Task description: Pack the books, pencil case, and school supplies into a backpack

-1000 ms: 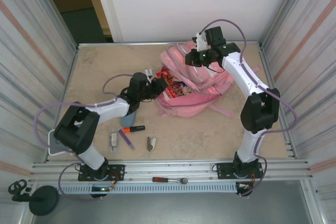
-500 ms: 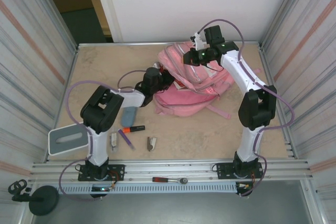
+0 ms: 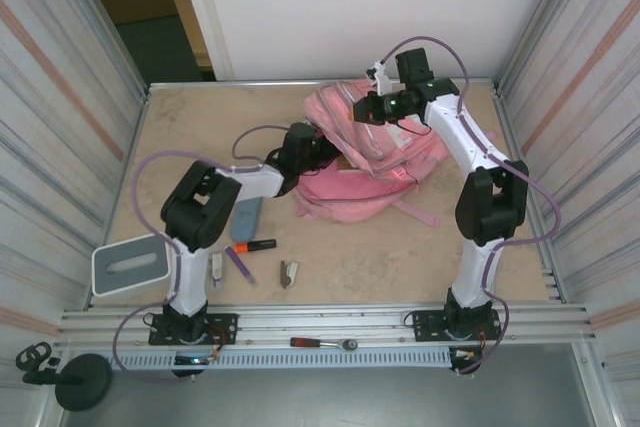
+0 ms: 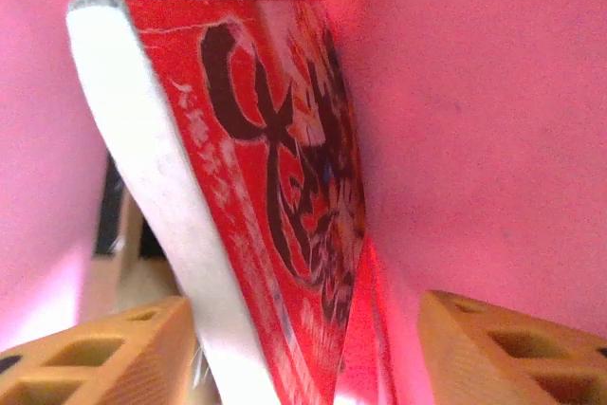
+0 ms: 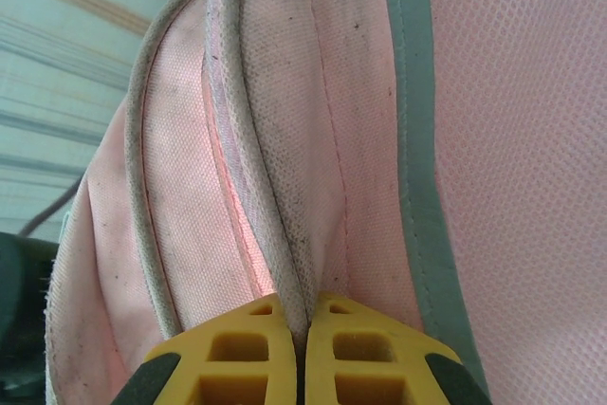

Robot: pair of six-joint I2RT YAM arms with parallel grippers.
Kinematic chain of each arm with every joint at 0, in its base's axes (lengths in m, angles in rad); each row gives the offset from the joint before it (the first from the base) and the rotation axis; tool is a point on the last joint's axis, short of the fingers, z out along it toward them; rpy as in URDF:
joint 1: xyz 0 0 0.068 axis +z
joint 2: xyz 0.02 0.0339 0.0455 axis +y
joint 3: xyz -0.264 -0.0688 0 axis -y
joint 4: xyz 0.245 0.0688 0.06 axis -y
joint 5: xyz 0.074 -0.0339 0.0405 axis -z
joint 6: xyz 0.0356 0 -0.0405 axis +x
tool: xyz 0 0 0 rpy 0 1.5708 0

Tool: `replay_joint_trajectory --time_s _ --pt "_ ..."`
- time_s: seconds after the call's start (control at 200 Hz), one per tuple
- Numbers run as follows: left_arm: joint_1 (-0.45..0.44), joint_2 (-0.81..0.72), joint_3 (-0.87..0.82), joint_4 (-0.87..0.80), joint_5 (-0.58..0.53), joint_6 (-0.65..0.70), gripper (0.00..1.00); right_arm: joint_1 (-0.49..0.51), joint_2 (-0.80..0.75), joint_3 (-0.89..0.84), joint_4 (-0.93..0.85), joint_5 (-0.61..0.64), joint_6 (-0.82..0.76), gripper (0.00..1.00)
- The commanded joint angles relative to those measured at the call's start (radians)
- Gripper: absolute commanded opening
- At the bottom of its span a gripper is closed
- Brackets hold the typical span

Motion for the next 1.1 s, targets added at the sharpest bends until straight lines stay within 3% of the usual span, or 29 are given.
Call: replay_joint_trajectory --time_s 0.0,0.205,0.331,0.391,0.506,0.606,0.716,0.937,1.092 --pt "0.037 -0.154 -0.085 -0.035 0.068 0.097 0.69 -0.023 -0.014 0.003 0.03 -0.027 -0.056 0.0" --pt "0.091 -0.409 -0.31 -0.167 0.047 0.173 0.71 -0.046 -0.045 -0.117 0.06 -0.026 -0.056 0.03" --pt "0.131 -0.587 -0.421 -0.289 -0.068 0.248 0.71 -0.047 -0.084 -0.203 0.066 -0.062 -0.046 0.22" --pt "0.145 -0.665 -0.449 -0.356 -0.138 0.301 0.71 -0.061 -0.146 -0.291 0.108 -0.066 -0.021 0.37" --pt "0.165 -0.743 -0.456 -0.439 -0.176 0.407 0.71 -0.123 -0.3 -0.496 0.185 0.056 0.044 0.55" --pt "0.167 -0.72 -0.421 -0.476 -0.117 0.455 0.72 -0.204 -0.384 -0.633 0.209 0.247 0.086 0.62" --pt "0.14 -0.646 -0.378 -0.495 -0.047 0.445 0.73 -0.306 -0.409 -0.735 0.275 0.35 0.161 0.71" --pt "0.023 -0.488 -0.343 -0.446 -0.036 0.384 0.72 -0.376 -0.265 -0.775 0.426 0.249 0.285 0.74" --pt "0.005 -0.386 -0.302 -0.417 -0.021 0.365 0.68 -0.371 -0.192 -0.767 0.475 0.179 0.314 0.61"
